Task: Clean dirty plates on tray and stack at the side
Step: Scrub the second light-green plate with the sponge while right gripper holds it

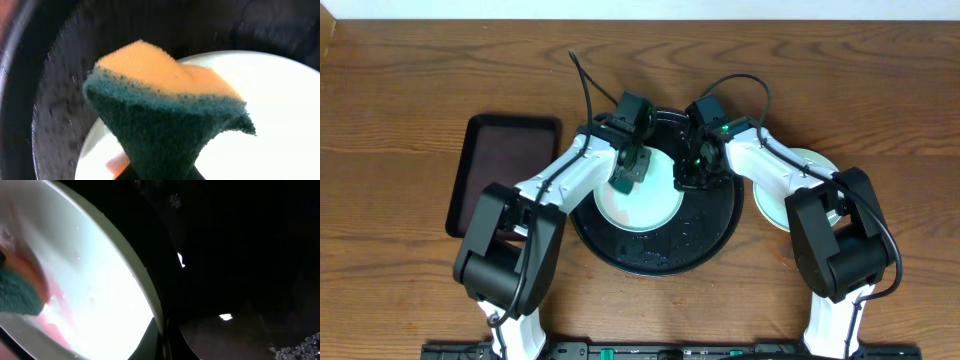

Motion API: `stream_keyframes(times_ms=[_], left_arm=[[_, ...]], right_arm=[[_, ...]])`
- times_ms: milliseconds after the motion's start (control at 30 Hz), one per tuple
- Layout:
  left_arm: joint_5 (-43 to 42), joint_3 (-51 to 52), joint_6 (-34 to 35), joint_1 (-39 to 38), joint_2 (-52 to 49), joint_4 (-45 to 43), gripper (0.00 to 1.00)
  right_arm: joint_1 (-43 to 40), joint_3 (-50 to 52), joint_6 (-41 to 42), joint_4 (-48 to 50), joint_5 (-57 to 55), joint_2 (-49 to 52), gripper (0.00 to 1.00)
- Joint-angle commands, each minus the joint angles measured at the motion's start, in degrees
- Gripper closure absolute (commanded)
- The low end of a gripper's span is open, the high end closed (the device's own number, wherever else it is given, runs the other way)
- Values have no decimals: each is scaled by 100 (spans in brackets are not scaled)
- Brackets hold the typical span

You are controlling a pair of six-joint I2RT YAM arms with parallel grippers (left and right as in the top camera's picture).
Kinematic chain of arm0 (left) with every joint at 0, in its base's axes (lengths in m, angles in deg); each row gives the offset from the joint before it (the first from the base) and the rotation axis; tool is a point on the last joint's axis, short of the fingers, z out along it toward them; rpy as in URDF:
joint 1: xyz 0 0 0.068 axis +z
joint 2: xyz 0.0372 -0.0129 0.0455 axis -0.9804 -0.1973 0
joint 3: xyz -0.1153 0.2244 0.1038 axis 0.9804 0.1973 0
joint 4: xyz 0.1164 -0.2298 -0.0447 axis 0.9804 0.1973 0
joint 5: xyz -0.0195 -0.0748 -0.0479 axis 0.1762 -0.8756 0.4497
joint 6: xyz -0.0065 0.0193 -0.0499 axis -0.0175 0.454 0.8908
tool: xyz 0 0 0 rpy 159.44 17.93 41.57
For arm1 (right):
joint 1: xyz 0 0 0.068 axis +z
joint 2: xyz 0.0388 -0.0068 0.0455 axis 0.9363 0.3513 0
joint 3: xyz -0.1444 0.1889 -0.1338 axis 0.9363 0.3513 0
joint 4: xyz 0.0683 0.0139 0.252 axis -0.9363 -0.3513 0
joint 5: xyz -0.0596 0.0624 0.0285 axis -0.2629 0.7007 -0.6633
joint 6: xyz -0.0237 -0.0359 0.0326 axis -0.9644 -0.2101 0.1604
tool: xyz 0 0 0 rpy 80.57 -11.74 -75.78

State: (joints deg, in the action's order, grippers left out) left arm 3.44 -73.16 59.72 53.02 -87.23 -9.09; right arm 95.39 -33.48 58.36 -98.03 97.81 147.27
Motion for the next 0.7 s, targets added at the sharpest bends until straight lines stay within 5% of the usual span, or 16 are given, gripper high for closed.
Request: stream_keyframes(times_ms=[0, 267, 467, 667], left_arm=[[-398, 55, 26, 13, 118, 422, 92], [-2422, 57, -1360, 13, 138, 1073, 92], [-2197, 57, -1443, 28, 138, 780, 92], [-1043, 68, -935, 28, 57, -26, 92]], right_arm=[[2, -81, -46, 2, 28, 96, 99], [2, -81, -46, 15, 28, 96, 99], [2, -81, -46, 11, 28, 96, 99], [2, -81, -46, 4, 28, 96, 99]])
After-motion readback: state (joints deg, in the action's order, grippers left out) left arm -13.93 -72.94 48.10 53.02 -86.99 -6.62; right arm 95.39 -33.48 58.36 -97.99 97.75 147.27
